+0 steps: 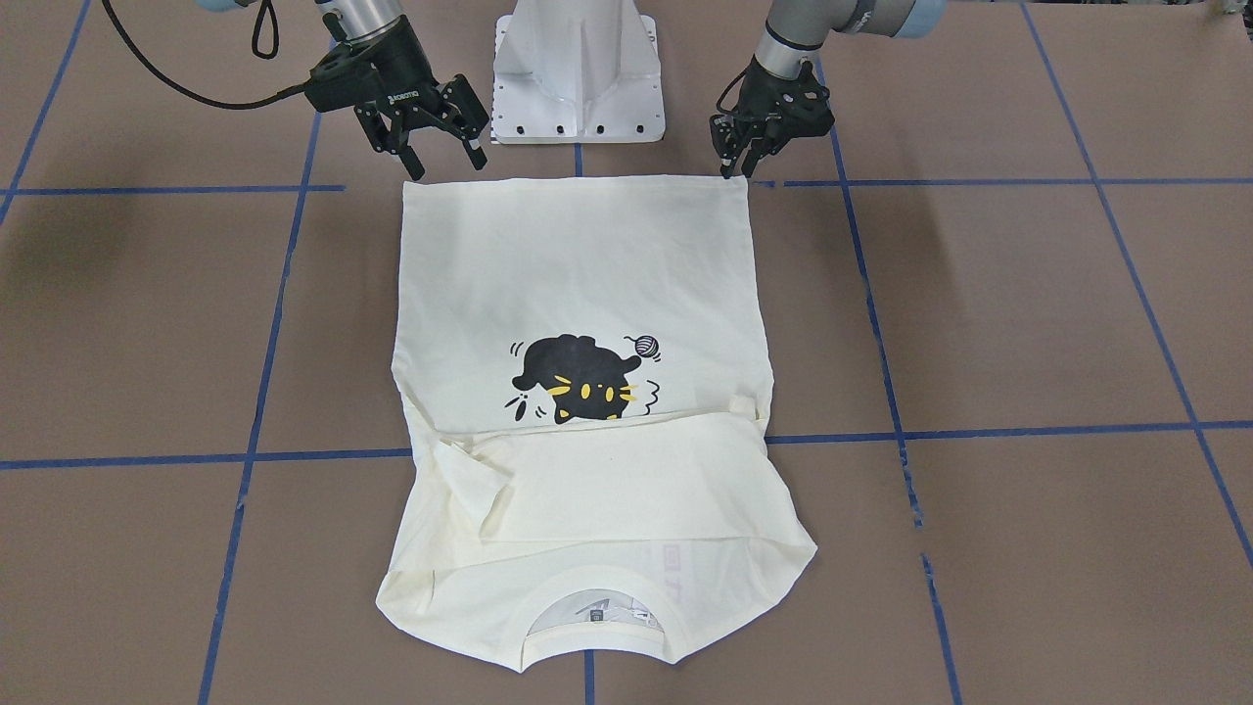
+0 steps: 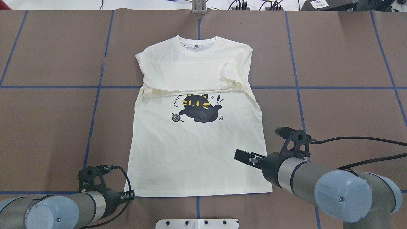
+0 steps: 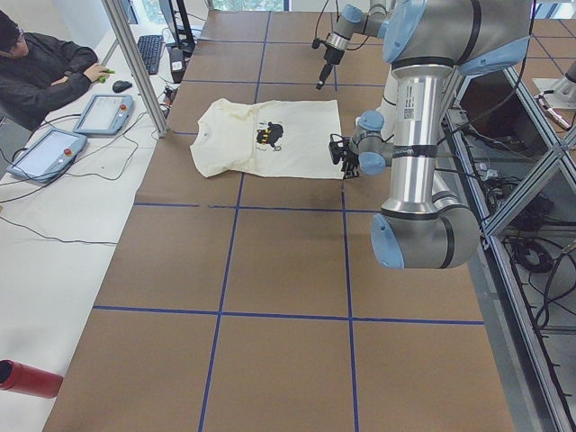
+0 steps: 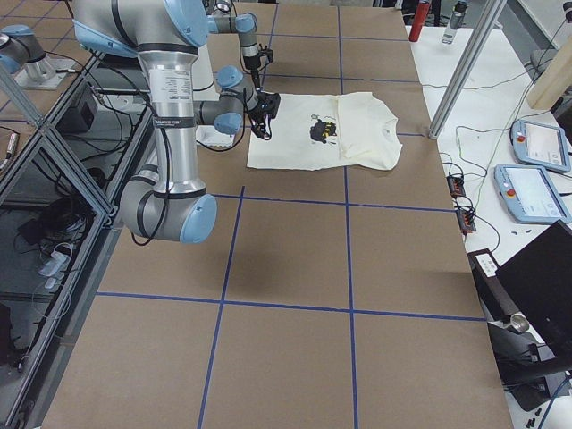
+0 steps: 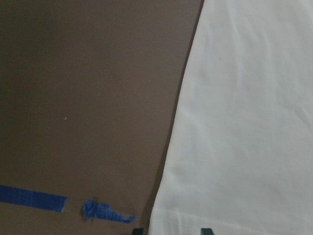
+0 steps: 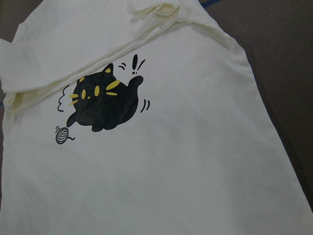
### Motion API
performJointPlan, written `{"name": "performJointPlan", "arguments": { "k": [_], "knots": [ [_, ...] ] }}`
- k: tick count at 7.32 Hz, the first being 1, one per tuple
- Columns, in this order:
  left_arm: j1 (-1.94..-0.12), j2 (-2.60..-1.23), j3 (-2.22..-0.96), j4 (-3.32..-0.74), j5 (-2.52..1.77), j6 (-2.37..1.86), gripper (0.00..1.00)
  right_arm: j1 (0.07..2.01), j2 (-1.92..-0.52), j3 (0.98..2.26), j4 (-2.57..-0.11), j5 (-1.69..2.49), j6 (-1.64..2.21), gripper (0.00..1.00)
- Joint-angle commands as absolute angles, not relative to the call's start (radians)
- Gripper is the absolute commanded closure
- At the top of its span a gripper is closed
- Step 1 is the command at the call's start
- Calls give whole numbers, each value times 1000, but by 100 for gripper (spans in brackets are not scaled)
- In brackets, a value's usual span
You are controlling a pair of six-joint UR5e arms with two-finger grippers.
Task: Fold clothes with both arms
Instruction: 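Align both grippers at the hem corners and grasp the hem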
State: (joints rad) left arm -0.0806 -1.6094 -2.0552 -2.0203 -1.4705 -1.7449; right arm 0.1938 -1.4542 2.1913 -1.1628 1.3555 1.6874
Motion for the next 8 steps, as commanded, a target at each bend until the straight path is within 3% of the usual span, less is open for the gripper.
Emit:
{"name": "performJointPlan", "arguments": {
  "k": [1,5,7,8],
  "knots": [
    [-81,-1608,-2054,-2019,-1471,-1743,58,193,-1454,2191,-1163,1351,1687,1],
    [-80,-1612,-2056,-1983,-1471,-1740,58,193,-1454,2191,-1163,1351,1687,1],
    [-78,-1614,-2054,-1983,-1471,-1741,80,193,-1454,2191,-1163,1350,1687,0],
    [-78,-1614,-2054,-1983,-1471,-1740,80,193,-1454,2192,-1163,1350,1687,0]
  ]
}}
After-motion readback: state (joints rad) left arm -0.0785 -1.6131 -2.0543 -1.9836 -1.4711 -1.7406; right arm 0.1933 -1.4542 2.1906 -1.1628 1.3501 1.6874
